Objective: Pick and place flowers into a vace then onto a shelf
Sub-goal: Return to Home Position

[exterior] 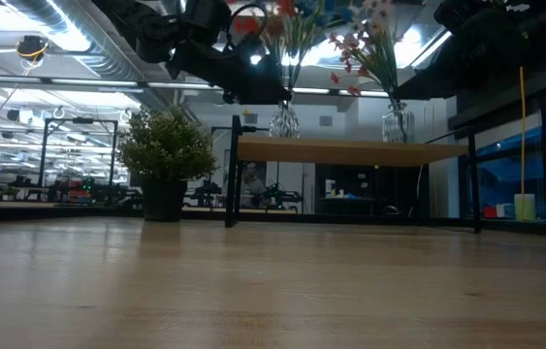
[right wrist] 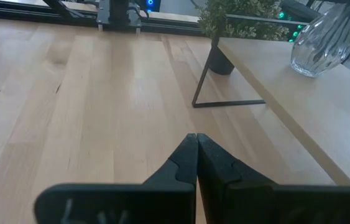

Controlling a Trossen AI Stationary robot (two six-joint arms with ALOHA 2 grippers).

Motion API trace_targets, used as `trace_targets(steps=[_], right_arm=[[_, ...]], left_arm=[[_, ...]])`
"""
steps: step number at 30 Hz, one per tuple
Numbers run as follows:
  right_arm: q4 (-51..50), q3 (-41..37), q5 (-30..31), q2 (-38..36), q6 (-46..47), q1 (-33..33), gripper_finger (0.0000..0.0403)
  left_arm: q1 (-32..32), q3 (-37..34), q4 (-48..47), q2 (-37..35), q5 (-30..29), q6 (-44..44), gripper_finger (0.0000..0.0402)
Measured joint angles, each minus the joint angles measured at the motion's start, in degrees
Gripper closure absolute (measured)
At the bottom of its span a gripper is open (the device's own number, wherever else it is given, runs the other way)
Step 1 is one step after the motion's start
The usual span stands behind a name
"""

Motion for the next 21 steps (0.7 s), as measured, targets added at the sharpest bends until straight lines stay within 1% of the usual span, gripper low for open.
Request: trace_targets(steps=[15, 21], right_arm=[[0.0, 0.0, 0.0, 0.0, 0.0, 0.0, 0.0395], [0.0, 0.0, 0.0, 0.0, 0.0, 0.0, 0.0395]], left_arm=[[0.0, 0.0, -0.1, 0.0, 0.1, 0.0, 0.0188], [0.0, 0.0, -4.8, -2.0, -0.3, 1.4, 0.0179]])
